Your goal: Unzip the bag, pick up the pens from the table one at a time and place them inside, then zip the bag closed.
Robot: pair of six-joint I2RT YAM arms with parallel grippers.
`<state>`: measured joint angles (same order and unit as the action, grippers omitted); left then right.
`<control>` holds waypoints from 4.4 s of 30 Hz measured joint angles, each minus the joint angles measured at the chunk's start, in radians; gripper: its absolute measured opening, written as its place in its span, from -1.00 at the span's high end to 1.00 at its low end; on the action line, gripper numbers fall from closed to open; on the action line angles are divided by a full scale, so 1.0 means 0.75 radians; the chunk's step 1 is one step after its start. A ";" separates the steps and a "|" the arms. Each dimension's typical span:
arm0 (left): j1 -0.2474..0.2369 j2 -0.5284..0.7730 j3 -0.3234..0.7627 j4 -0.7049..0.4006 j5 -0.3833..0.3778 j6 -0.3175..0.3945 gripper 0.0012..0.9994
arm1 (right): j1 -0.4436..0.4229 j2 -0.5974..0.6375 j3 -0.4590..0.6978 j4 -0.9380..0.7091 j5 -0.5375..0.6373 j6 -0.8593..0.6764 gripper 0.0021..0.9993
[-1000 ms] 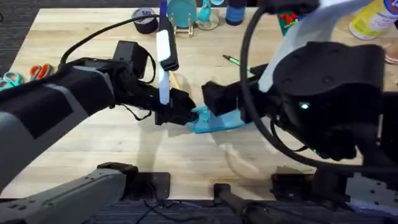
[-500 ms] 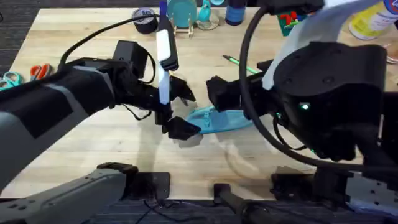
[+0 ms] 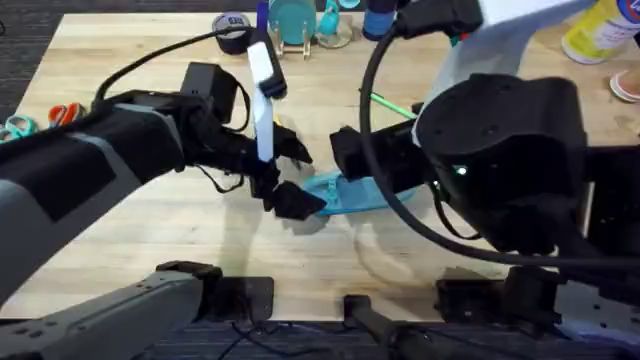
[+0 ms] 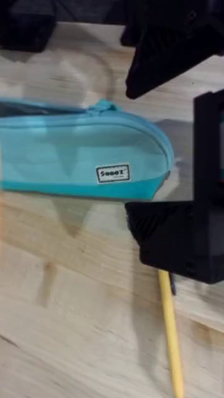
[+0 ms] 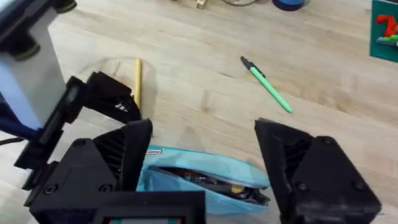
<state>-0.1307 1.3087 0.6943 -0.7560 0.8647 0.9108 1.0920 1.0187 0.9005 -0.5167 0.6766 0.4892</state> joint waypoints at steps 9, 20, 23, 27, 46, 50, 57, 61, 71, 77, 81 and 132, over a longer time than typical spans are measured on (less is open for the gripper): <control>0.000 -0.014 0.126 -0.159 -0.040 -0.138 -0.99 | -0.001 0.000 0.000 -0.004 0.093 0.000 -1.00; 0.000 -0.410 0.243 -0.315 -0.176 -0.267 -0.99 | -0.080 0.000 0.000 -0.017 0.107 -0.002 -1.00; 0.000 -0.544 0.243 -0.331 -0.210 -0.355 -0.99 | -0.104 0.000 0.000 -0.017 0.086 -0.054 -0.99; 0.000 -0.718 0.243 -0.339 -0.242 -0.438 -0.99 | -0.153 0.000 0.000 -0.019 0.004 -0.121 -1.00; 0.000 -0.982 0.245 -0.440 -0.272 -0.493 -0.99 | -0.507 0.171 0.433 -0.514 -0.644 -0.640 -0.63; 0.000 -0.981 0.245 -0.445 -0.272 -0.493 -0.99 | -0.535 0.251 0.539 -0.599 -0.752 -0.710 0.00; 0.000 -0.982 0.245 -0.495 -0.275 -0.494 -0.99 | -0.538 0.303 0.676 -0.724 -0.844 -0.848 0.94; 0.000 -0.981 0.245 -0.515 -0.276 -0.494 -0.99 | -0.538 0.303 0.759 -0.825 -0.905 -0.974 0.95; 0.000 -0.981 0.245 -0.515 -0.276 -0.494 -0.99 | -0.538 0.306 0.764 -0.984 -0.924 -1.364 0.94; 0.000 -0.981 0.245 -0.515 -0.276 -0.497 -0.99 | -0.538 0.366 0.765 -1.003 -0.924 -1.585 0.94; 0.000 -0.982 0.245 -0.515 -0.276 -0.497 -0.99 | -0.538 0.419 0.765 -1.002 -0.923 -1.683 0.94; 0.000 -0.982 0.245 -0.515 -0.276 -0.498 -0.99 | -0.538 0.536 0.317 -0.594 -1.038 -1.751 0.94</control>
<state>-0.1307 0.5724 0.8780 -1.1423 0.6579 0.5377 0.6884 1.4204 1.1381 -0.9621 -0.1020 -0.8242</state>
